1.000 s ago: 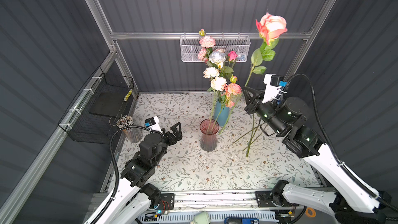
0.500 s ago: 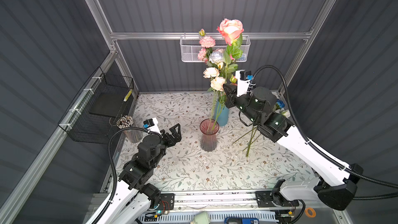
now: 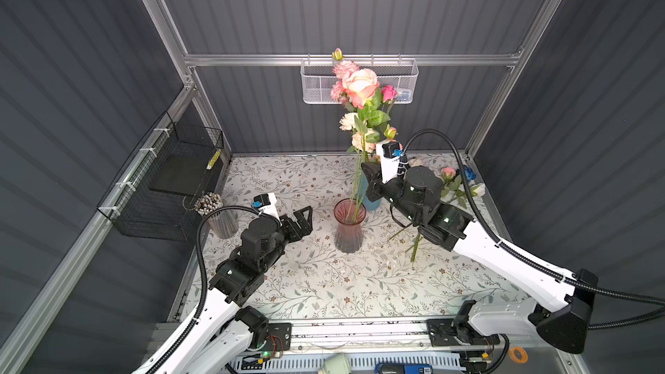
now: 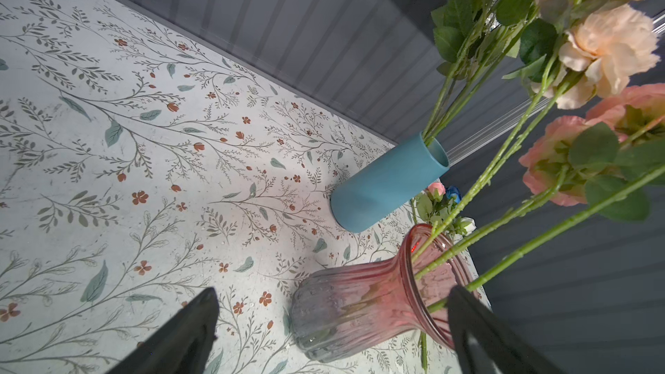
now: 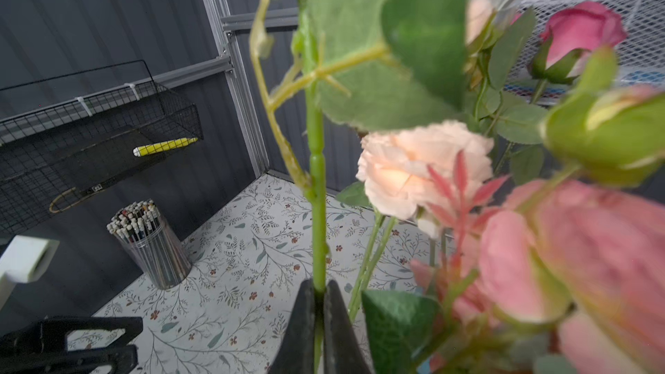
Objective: Arrange flowers in a vase
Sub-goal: Place the flower in the vase.
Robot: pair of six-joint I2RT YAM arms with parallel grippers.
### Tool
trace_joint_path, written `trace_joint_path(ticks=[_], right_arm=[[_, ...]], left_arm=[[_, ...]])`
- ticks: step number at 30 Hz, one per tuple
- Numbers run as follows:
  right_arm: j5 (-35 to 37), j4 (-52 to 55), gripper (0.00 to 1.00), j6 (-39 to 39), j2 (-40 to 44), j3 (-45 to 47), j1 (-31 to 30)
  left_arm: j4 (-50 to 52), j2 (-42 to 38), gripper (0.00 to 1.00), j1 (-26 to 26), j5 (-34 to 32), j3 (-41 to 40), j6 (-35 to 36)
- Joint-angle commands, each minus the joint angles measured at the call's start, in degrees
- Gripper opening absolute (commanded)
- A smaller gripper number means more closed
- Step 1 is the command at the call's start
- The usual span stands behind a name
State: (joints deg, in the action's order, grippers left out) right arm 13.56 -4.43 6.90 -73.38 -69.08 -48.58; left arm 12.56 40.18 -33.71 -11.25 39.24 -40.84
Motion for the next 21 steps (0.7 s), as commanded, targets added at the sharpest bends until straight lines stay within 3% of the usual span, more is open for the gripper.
trace_joint_path(ticks=[1, 7, 14, 21], right_arm=[[0.28, -3.04, 0.08, -0.33, 1.86, 2.47, -1.12], [-1.92, -3.56, 0.10, 6.20, 1.34, 6.72, -2.76], [-2.18, -1.92, 0.25, 7.80, 2.31, 9.07, -4.33], [-1.29, 0.30, 0.25, 8.14, 5.43, 10.07, -5.20]], left_arm=[[-1.56, 0.46, 1.00, -0.04, 0.96, -0.17, -0.31], [-3.90, 2.10, 0.99, -0.04, 1.55, -1.23, -0.71], [-5.07, 4.77, 1.00, -0.04, 2.46, -0.22, -0.21], [-5.92, 6.35, 0.99, -0.03, 2.54, -0.02, 0.02]])
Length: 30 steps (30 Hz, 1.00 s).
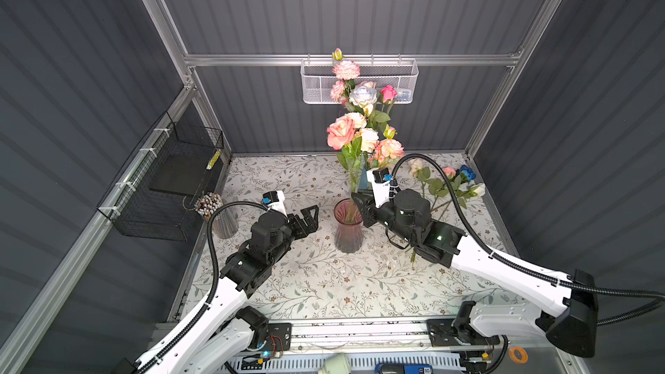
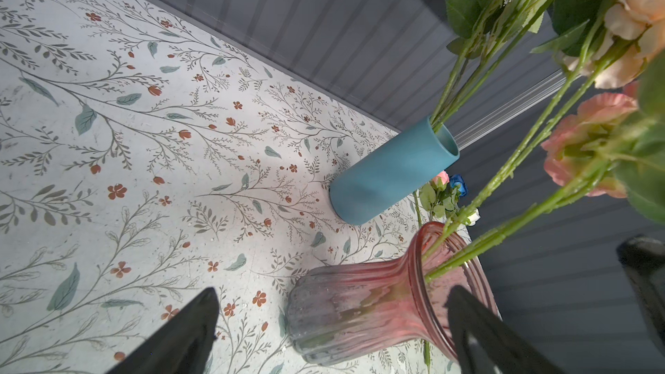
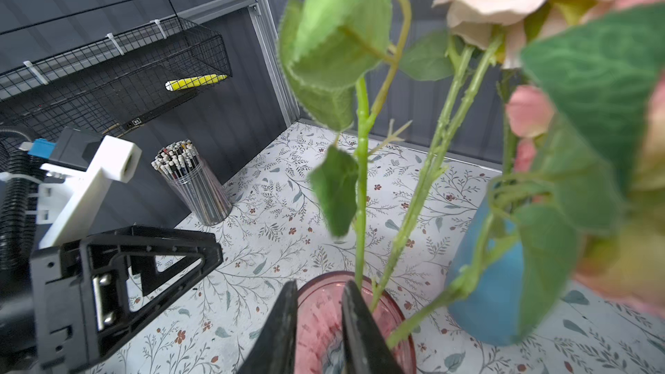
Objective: Arrange flowers in a vase
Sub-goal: Place the flower in the vase, then pick up the flower from the flowers.
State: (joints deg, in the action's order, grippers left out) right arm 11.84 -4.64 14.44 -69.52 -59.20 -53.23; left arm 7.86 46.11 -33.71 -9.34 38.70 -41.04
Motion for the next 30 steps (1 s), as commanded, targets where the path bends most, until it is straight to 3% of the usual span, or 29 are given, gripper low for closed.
trace_joint_path(ticks=[1, 15, 24, 30], right_arm=[[0.77, 0.76, 0.25, 0.54, 2.00, 0.14, -0.79], [-0.19, 1.98, 0.27, 2.09, 10.32, 1.04, -4.68], [8.78, 9.79, 0.32, 0.68, 18.02, 3.88, -4.60], [17.38, 17.42, 0.35, 1.37, 25.26, 6.64, -1.62]], left_arm=[[-1.36, 0.80, 0.99, -0.04, 0.81, 0.66, 0.27], [-4.34, 2.70, 0.99, -0.03, 4.92, 0.94, 2.59], [-5.18, -2.76, 0.99, -0.04, 4.14, -2.14, 5.42], [-7.59, -4.24, 0.99, -0.04, 7.47, -3.36, 6.31]])
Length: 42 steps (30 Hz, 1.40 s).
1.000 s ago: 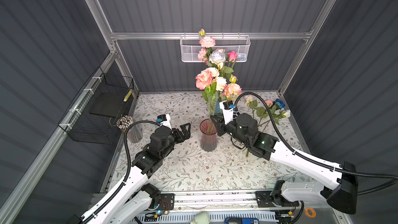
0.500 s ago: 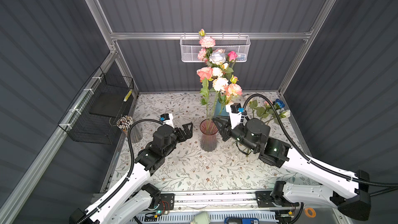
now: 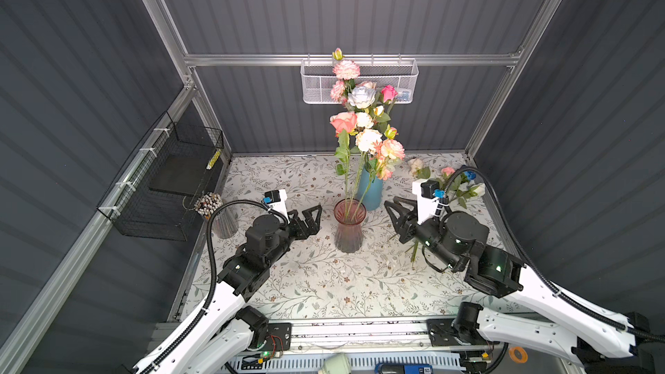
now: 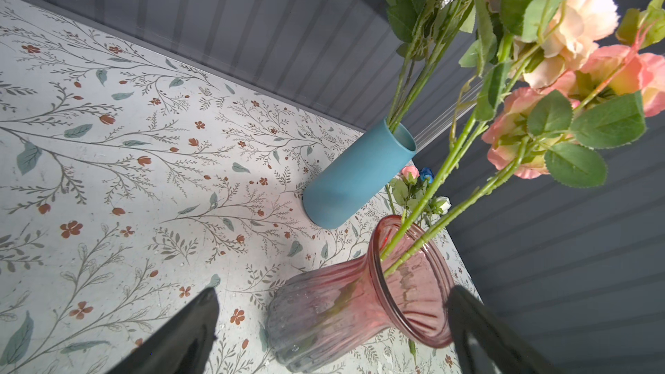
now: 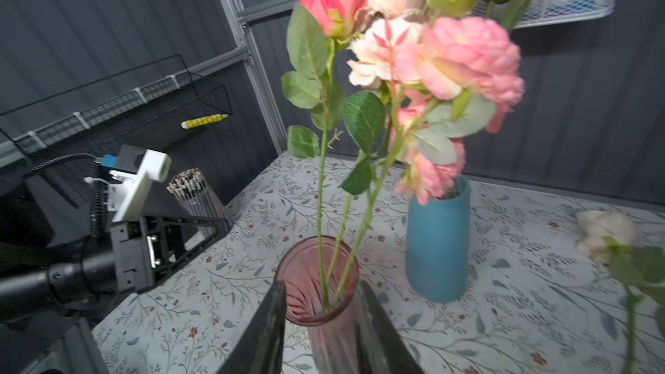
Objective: Arrange flowers in a vase
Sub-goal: Pick up the flower from the flowers.
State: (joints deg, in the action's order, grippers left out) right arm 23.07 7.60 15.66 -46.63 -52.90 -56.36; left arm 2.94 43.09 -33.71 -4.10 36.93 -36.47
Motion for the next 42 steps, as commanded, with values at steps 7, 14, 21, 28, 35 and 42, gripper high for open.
trace_joint_path(ticks=[7, 14, 21, 28, 35, 42], right_arm=[[2.89, 16.85, 0.38, 10.13, 2.88, 3.25, 20.85], [-9.66, 18.90, 0.41, 21.08, -9.64, 5.71, 42.93], [-25.29, 12.25, 0.40, 25.38, -25.93, 5.17, 57.56], [-30.63, 8.01, 0.34, 26.78, -40.33, 1.15, 62.84], [-32.29, 4.97, 0.33, 27.03, -50.02, -3.92, 63.29], [-30.02, 8.86, 0.36, 26.98, -57.55, -10.61, 63.30]], left_arm=[[-4.84, -4.99, 0.99, -0.04, -1.77, -2.52, 4.03], [-11.36, 4.26, 0.99, -0.03, 11.21, -4.13, -3.09], [-8.13, 9.14, 0.99, -0.04, 11.57, -3.21, -3.00], [-8.31, 10.21, 1.00, -0.04, 11.55, -3.59, -2.91], [-7.30, 9.66, 0.99, -0.04, 10.51, -3.39, -1.55], [-6.06, 8.51, 0.99, -0.04, 8.94, -3.53, -0.13]])
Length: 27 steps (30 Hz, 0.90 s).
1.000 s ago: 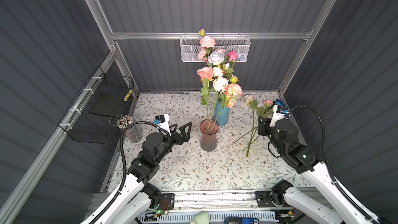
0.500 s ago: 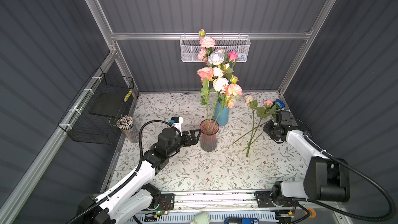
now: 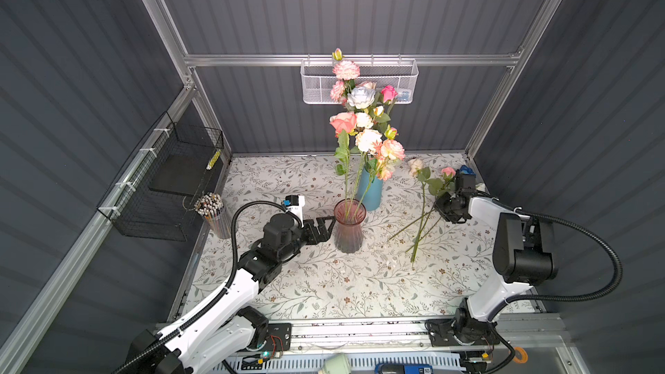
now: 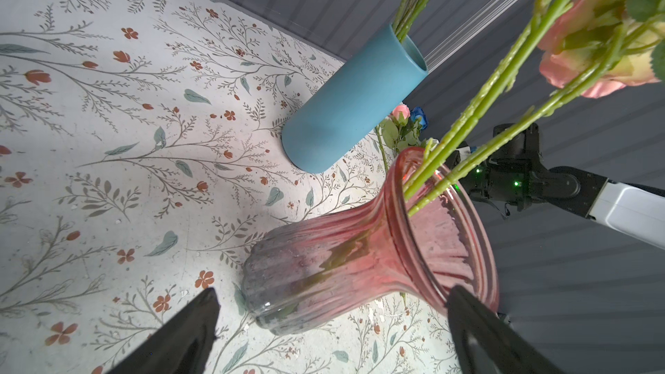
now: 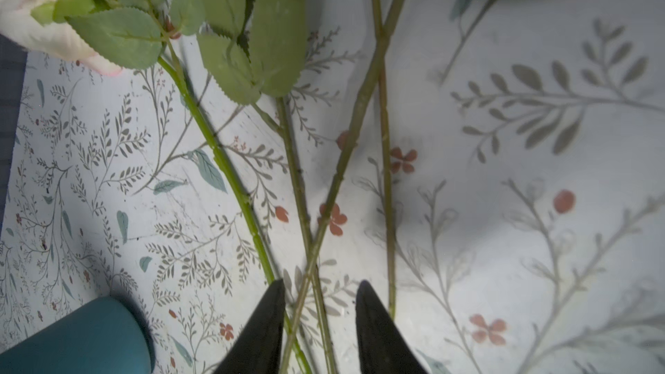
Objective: Arrange flowers in a vase
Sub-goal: Pick up the flower from the flowers.
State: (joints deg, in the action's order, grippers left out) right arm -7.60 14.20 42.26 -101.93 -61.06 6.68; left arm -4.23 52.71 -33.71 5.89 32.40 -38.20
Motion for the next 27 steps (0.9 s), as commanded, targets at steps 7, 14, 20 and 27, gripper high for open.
trace_joint_path(ticks=[7, 14, 20, 27], right_arm=[[0.91, 3.00, 0.31, 0.68, -5.58, -4.51, 0.27], [1.44, 3.95, 0.25, 0.34, -7.92, -6.24, 0.60], [0.14, 2.11, 0.17, 0.59, -6.82, -4.48, 0.57], [-2.50, -0.01, 0.14, 2.06, -3.26, -2.76, 0.62]], left_arm=[[1.75, -1.46, 0.99, -0.04, -1.80, 0.91, 2.47], [1.99, -1.25, 1.00, -0.04, -2.38, 1.14, 3.30], [2.00, -0.77, 0.99, -0.03, -2.46, 1.44, 3.89], [2.67, -0.24, 0.99, -0.04, -2.29, 2.36, 4.02]])
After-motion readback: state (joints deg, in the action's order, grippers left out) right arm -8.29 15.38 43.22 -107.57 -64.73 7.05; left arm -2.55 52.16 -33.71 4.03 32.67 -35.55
